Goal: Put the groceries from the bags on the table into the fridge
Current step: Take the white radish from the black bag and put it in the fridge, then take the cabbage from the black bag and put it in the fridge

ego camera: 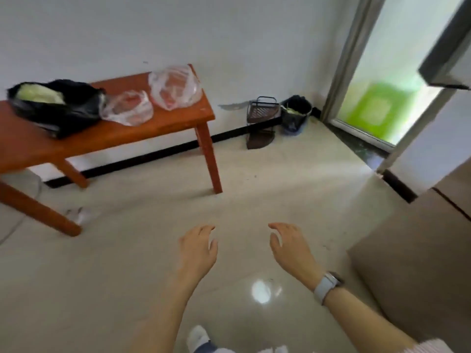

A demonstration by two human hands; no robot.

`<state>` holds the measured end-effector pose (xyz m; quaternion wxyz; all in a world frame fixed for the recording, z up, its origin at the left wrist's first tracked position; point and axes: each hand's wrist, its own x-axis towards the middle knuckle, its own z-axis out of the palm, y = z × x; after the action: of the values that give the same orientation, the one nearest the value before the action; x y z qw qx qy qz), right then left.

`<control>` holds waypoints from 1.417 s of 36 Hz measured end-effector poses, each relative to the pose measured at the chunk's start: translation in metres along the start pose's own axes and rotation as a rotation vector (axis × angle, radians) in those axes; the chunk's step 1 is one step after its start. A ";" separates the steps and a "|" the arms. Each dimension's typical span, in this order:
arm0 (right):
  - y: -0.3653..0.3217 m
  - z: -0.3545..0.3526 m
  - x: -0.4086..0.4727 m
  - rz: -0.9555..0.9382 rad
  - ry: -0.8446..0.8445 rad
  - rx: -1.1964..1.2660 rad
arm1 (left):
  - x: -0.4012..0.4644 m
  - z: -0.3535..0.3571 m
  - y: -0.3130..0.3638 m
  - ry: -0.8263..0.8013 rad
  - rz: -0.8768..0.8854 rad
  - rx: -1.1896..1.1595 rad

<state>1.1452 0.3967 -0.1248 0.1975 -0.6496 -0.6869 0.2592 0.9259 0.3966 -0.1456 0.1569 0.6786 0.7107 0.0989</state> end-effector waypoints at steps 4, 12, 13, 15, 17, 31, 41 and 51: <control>-0.092 0.071 0.056 -0.176 -0.098 -0.100 | 0.008 -0.052 -0.107 0.070 -0.158 0.024; -0.265 0.177 0.144 -0.314 -0.319 0.038 | 0.042 -0.153 -0.264 0.191 -0.385 0.009; -0.281 0.184 0.156 -0.325 -0.334 0.050 | 0.051 -0.161 -0.279 0.202 -0.400 0.003; -0.312 0.198 0.180 -0.344 -0.357 0.075 | 0.071 -0.177 -0.307 0.221 -0.423 -0.021; -0.337 0.210 0.207 -0.347 -0.385 0.097 | 0.096 -0.189 -0.333 0.251 -0.436 -0.066; -0.479 0.279 0.485 -0.383 -0.374 0.211 | 0.357 -0.282 -0.459 0.396 -0.448 -0.306; -0.595 0.346 0.631 -0.438 -0.425 0.287 | 0.479 -0.341 -0.571 0.499 -0.459 -0.298; -0.708 0.455 0.724 -0.733 -0.377 -0.040 | 0.571 -0.356 -0.701 0.322 -0.409 -0.231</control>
<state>0.2529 1.0560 -0.0970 0.1350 -0.3067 -0.9018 0.2728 0.1268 0.9495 -0.1125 0.1349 0.4743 0.8328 0.2518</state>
